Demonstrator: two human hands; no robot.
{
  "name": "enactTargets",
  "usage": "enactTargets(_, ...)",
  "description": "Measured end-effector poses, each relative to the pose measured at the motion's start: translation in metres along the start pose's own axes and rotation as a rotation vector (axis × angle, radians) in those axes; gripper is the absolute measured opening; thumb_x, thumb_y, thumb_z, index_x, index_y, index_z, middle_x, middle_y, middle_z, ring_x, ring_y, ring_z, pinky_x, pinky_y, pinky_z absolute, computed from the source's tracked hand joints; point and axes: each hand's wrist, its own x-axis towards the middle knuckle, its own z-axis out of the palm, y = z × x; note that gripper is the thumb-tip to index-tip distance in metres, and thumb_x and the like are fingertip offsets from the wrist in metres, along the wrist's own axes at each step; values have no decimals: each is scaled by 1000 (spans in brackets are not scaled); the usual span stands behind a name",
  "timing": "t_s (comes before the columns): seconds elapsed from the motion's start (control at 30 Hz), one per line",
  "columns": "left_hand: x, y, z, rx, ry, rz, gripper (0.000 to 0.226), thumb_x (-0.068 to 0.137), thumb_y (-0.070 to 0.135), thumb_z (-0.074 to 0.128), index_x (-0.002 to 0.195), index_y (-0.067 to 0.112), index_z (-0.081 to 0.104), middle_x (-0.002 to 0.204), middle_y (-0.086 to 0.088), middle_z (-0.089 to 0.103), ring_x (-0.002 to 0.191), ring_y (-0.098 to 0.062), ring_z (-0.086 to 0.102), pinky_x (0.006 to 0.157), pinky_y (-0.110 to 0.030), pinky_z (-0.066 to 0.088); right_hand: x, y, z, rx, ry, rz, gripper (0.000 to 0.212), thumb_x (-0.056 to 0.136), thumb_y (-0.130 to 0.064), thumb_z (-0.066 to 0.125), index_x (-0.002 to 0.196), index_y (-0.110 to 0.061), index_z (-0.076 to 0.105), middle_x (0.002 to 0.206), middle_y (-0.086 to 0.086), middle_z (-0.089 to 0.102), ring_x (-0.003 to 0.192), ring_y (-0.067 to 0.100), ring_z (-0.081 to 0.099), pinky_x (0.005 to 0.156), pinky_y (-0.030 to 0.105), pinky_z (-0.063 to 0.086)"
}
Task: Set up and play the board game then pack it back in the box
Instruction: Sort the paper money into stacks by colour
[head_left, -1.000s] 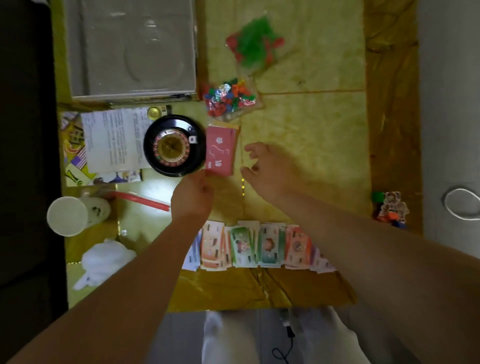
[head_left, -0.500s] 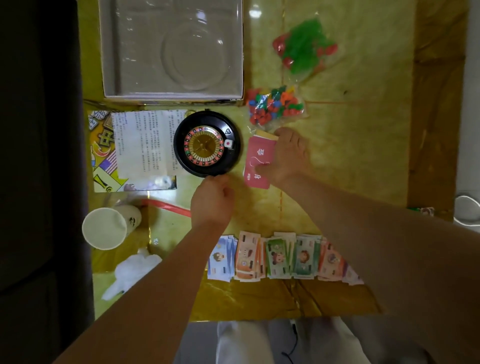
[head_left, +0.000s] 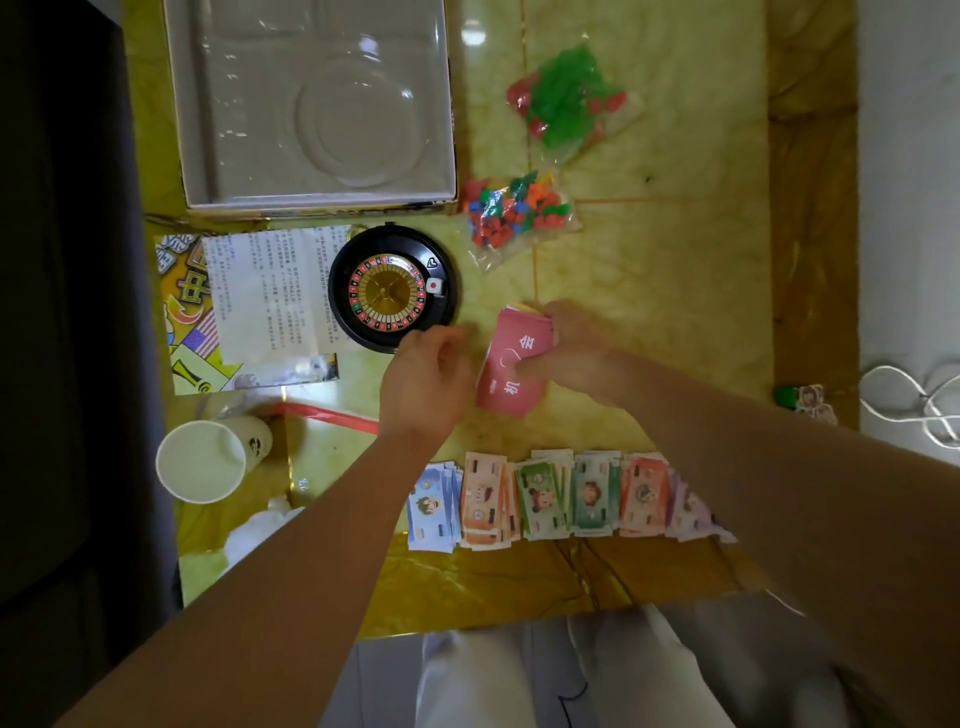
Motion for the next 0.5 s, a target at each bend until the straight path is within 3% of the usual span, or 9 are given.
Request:
enactTargets(0.07,-6,13,2,-275,-87,-79,27,93,24,59,119,20,62,108,0,63,90,-14,61,78,-24,49,-10,7,-10,187,-145,46,79,68,0,82,136,-9,44,120,12,60,110,27,60,83,37,55)
enactTargets(0.13,-13,29,6,-598,-325,-288,23,94,21,56,116,15,63,104,-4,68,87,-15,64,73,-23,55,-20,10,-20,240,-253,24,69,67,3,82,128,-7,50,109,9,65,99,24,63,68,27,54)
enactTargets(0.23,-25,36,15,-751,-606,-475,27,93,19,52,114,9,64,104,-13,70,92,-26,67,83,-40,56,-33,10,-28,262,-303,-17,62,69,9,79,122,-6,51,100,8,64,90,20,63,61,22,51)
enactTargets(0.37,-40,31,28,-823,-505,-436,22,96,12,51,111,2,63,110,-22,68,103,-40,64,93,-50,52,-46,22,-26,365,-188,-53,60,76,6,74,130,-5,49,115,14,65,104,25,64,85,34,54)
enactTargets(0.5,-55,35,36,-816,-321,-378,20,91,2,59,110,1,64,108,-24,68,92,-34,67,83,-44,58,-61,31,-20,475,-150,-21,36,87,-13,69,121,-8,62,109,9,69,85,13,66,62,16,50)
